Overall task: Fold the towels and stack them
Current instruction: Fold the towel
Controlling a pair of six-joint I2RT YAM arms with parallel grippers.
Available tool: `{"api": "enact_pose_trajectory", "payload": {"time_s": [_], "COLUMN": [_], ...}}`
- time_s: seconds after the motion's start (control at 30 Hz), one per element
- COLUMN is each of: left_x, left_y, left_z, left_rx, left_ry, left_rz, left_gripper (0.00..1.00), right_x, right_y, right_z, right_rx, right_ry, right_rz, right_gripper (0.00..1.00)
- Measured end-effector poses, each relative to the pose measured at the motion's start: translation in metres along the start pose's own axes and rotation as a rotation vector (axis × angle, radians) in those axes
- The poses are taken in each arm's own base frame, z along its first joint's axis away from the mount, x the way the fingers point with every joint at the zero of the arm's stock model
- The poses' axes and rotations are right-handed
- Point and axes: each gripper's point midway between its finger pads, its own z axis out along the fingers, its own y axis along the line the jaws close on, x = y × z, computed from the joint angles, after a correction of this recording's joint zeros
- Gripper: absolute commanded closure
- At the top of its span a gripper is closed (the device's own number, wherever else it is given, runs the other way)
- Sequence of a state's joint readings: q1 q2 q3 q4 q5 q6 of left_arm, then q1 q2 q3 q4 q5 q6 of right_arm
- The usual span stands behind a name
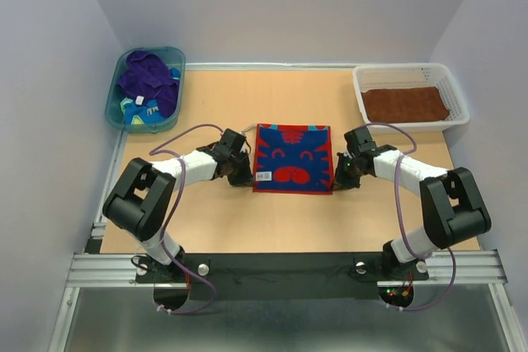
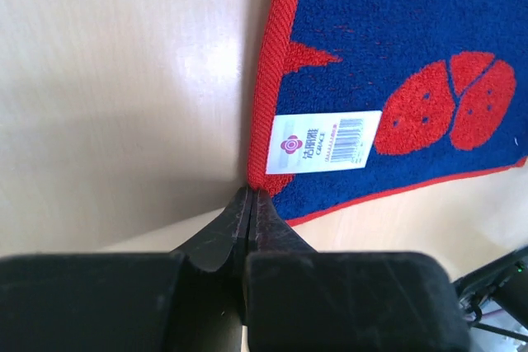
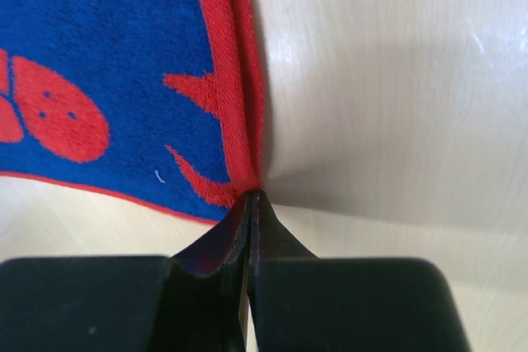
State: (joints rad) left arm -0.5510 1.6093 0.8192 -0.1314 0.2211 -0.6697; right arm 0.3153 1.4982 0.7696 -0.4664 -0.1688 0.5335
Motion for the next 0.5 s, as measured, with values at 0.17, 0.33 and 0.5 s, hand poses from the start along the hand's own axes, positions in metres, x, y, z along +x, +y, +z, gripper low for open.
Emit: {"api": "enact_pose_trajectory", "payload": {"time_s": [0.17, 0.33, 0.5], "left_x": [-0.001, -0.002, -0.006], "left_y": [-0.001, -0.002, -0.004], "left_z": [0.001, 0.001, -0.007], "left_rx": [0.004, 0.005, -0.003], "left_ry": [-0.008, -0.013, -0.024], "left_rz": [0.005, 0.005, 0.007], "left_gripper": [1.0, 1.0, 1.0], "right_x": [-0.005, -0.011, -0.026], "right_y": [0.003, 0.003, 0.008], "right_z": [0.003, -0.001, -0.018], "right_rx": [-0.02, -0.016, -0.006], "right_ry": [-0.026, -0.061, -0.12], "right_rz": [0.008, 0.001, -0.019], "right_gripper": [0.99, 0.99, 0.99]}}
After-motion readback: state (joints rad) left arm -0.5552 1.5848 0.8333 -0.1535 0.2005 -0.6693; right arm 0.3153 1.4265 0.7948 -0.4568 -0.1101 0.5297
